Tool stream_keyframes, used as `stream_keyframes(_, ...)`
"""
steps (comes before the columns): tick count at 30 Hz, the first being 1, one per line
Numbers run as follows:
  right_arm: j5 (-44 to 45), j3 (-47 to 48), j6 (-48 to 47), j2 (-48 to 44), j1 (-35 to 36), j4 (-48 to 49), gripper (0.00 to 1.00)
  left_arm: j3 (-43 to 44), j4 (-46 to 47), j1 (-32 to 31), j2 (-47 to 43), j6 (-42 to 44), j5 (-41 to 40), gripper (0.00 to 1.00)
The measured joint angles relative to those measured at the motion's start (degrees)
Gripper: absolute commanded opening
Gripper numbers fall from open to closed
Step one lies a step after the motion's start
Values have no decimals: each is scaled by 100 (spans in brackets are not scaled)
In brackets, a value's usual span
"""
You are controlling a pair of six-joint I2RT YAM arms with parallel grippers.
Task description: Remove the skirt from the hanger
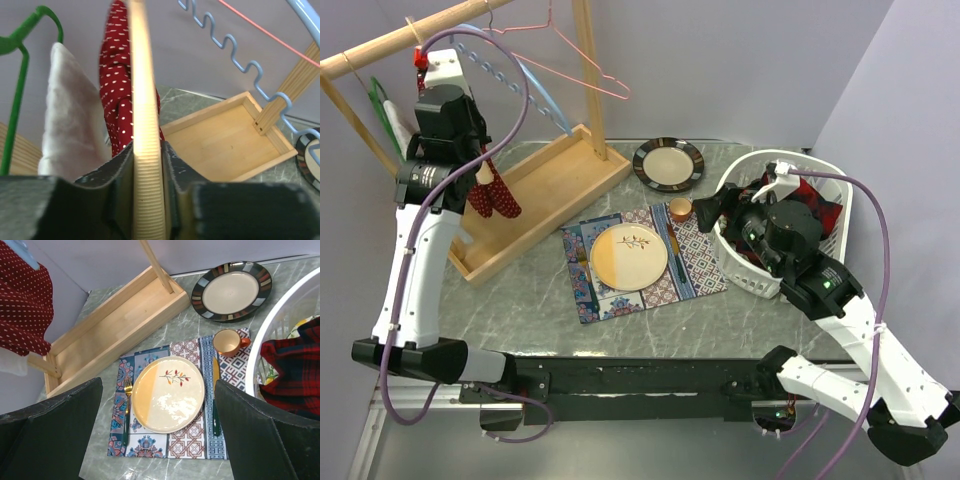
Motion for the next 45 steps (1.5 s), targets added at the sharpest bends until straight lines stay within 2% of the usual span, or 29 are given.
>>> stream_keyframes(2, 33, 2, -7, 17, 31, 2, 100, 0, 50, 26, -22, -4, 22, 13)
stream_keyframes(3, 48, 2, -20, 31, 52, 2, 100, 0, 48, 35, -39, 0, 68, 1)
stream_keyframes(25, 81, 0, -87, 315, 291, 103, 100, 649, -142, 37, -190, -15, 332, 1)
stream_keyframes(36, 131, 0, -87, 258, 350, 92, 100, 249, 446, 66, -605, 46, 575, 1)
stream_keyframes(45, 177, 0, -94, 192, 374, 94, 100, -179, 1303, 35, -940, 317, 1003, 1)
